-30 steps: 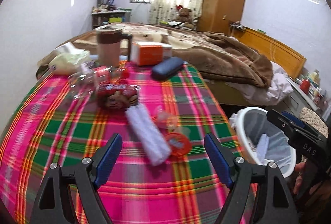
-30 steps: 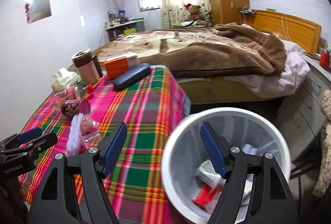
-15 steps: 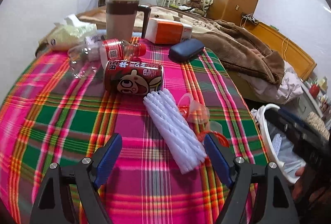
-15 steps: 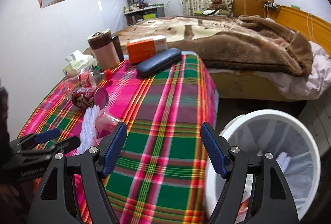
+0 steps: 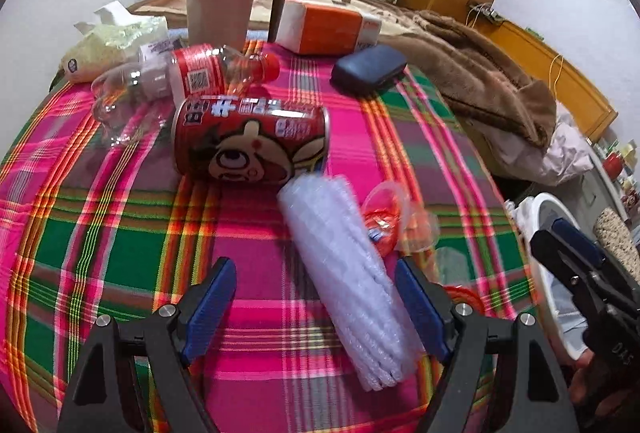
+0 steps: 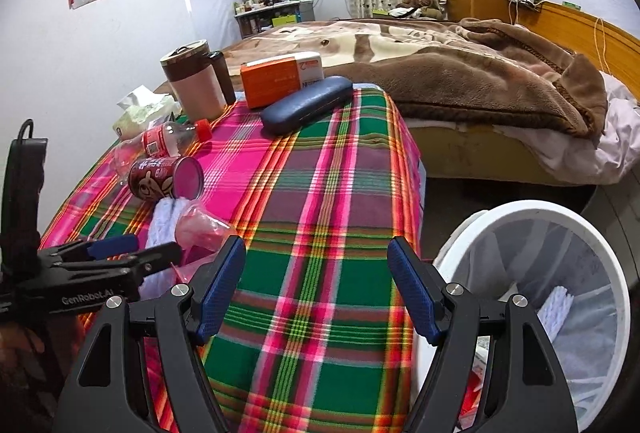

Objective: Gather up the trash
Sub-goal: 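Grasp the white foam mesh with the left tool while the right tool grasps the clear cup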

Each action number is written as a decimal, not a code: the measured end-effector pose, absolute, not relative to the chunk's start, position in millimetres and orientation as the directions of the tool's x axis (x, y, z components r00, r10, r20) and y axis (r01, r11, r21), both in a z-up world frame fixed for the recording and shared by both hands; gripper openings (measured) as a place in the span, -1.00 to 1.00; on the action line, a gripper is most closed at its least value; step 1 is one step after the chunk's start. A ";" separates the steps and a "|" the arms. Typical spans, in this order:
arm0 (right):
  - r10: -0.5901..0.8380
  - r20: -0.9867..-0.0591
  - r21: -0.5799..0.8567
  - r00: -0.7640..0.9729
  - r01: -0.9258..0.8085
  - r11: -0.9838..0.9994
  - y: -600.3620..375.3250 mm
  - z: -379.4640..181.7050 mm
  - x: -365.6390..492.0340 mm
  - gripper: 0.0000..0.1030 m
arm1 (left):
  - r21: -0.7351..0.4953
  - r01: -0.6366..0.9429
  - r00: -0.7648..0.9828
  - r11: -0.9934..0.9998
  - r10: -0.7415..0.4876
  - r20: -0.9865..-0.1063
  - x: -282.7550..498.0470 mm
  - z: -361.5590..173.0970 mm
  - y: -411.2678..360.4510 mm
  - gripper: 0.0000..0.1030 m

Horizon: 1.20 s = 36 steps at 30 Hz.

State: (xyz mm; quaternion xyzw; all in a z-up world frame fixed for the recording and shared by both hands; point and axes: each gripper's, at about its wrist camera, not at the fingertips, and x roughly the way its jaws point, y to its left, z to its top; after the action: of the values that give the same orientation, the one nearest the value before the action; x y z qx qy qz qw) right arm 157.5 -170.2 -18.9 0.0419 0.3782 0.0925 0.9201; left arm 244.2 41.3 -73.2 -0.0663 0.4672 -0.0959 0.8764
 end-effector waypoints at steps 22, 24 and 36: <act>0.235 -0.753 0.242 0.615 -0.074 0.967 -112.9 -38.7 163.0 0.45 | -0.144 0.046 0.580 0.989 -0.144 -0.802 239.3 -74.9 99.5 -0.05; 0.226 -0.754 0.233 0.617 -0.071 0.970 -106.2 -40.5 164.3 0.45 | -0.153 0.045 0.581 0.987 -0.150 -0.800 238.1 -74.9 103.3 -0.05; 0.123 -0.777 0.171 0.617 0.020 0.985 -103.7 -52.1 160.4 0.45 | -0.159 0.025 0.581 0.987 -0.143 -0.801 237.7 -74.9 115.0 -0.05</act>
State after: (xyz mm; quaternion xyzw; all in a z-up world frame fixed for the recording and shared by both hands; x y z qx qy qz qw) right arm 160.4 -103.7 -52.1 0.0818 0.4365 0.0286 0.8955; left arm 237.7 115.0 -74.9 -0.0651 0.4552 -0.0473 0.8868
